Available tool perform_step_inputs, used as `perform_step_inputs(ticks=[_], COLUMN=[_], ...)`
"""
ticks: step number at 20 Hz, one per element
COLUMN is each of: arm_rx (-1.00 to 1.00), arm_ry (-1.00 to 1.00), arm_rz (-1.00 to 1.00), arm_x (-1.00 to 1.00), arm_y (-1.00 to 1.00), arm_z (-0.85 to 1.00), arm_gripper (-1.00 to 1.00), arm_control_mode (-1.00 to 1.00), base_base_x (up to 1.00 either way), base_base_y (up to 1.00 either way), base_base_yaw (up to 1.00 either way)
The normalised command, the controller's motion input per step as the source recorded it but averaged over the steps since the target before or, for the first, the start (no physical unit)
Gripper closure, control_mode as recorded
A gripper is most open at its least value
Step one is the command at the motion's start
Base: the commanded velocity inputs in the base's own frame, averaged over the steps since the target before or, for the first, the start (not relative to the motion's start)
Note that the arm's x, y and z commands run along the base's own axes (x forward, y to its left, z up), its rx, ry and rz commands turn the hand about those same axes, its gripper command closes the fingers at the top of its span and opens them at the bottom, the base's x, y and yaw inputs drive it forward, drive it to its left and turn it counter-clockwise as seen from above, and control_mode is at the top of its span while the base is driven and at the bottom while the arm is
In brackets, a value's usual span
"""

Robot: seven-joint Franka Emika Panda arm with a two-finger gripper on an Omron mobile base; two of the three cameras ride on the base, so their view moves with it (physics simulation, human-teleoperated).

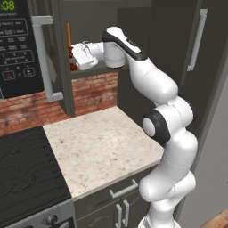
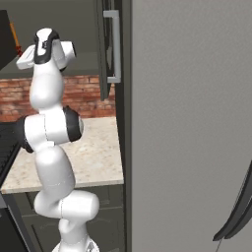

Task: Get the candle and the beer from the cabinet and move them to the dining counter.

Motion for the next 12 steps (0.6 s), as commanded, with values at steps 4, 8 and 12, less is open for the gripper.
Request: perform_step_inputs(ticks=[4,8,12], arm_rx=[0.03,0.03,0.03], arm_ry=[-0.02,-0.03,-0.02], arm_rz=[-0.04,-0.06,-0.07], arm_x=[-0.46,-0.51,-0.53], arm_y=[-0.17,-0.14,-0.07], arm_z=[0.0,0.0,0.0], arm_gripper=[1.0,1.0,1.0], arm_control_mode=[-1.0,-1.0,-1.0], base_base_x=[0.0,0.0,0.0], base_base_y=[0.0,0.0,0.0], base_base_yaw=[0.0,0.0,0.0])
